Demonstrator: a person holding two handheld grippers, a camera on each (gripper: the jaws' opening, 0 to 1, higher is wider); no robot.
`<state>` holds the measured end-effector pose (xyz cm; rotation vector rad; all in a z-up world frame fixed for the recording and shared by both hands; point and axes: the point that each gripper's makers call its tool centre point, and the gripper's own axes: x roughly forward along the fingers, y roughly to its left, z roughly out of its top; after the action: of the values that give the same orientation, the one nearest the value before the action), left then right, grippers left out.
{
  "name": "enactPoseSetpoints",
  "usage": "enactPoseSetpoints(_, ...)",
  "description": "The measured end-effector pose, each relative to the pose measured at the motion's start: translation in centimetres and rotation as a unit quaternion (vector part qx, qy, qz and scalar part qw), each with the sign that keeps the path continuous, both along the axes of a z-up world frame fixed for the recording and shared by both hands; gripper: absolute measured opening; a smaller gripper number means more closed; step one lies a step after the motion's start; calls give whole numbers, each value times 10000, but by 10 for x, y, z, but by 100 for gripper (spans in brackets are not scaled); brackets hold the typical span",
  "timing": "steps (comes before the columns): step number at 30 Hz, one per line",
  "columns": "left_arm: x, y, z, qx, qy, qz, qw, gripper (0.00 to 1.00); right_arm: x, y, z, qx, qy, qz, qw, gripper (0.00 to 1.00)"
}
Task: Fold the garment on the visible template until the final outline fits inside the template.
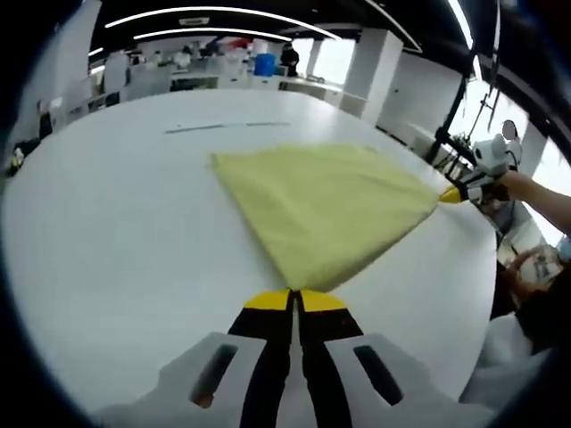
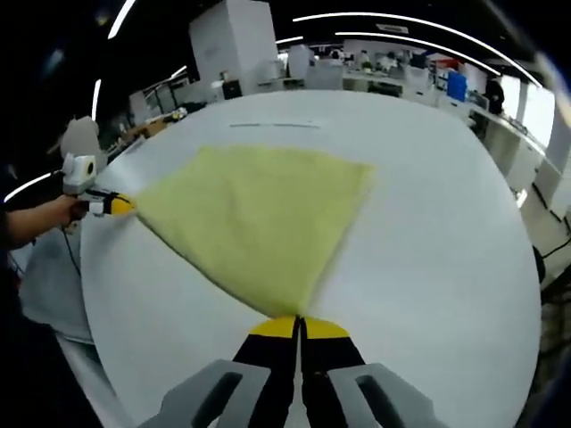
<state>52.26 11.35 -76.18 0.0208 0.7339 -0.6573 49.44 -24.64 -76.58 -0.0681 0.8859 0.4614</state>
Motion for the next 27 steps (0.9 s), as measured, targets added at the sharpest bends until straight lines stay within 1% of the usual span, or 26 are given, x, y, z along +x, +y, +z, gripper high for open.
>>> enactPoseSetpoints(9, -3, -1, -2, 79, 20, -46, 10000, 0, -6, 1, 1, -40, 34, 48, 10000, 0)
enactPoseSetpoints(14, -9, -2, -3, 269, -11, -208, 9994, 0, -12, 1, 1, -57, 62, 66, 9999, 0)
enactPoseSetpoints(17, -11, -1, -4, 180, 32, -177, 9997, 0, -16, 1, 0, -59, 74, 31, 10000, 0)
enactPoseSetpoints(21, -16, 0, -4, 212, 40, -233, 9995, 0, -22, 1, -1, -21, 102, 20, 9999, 0)
enactPoseSetpoints(23, -19, 1, -5, 247, 78, -236, 9994, 0, -24, 1, -1, -9, 104, 22, 9999, 0)
enactPoseSetpoints(27, -24, 4, -8, 303, 218, -115, 9992, 0, -30, 3, 0, 40, 112, -8, 9999, 0)
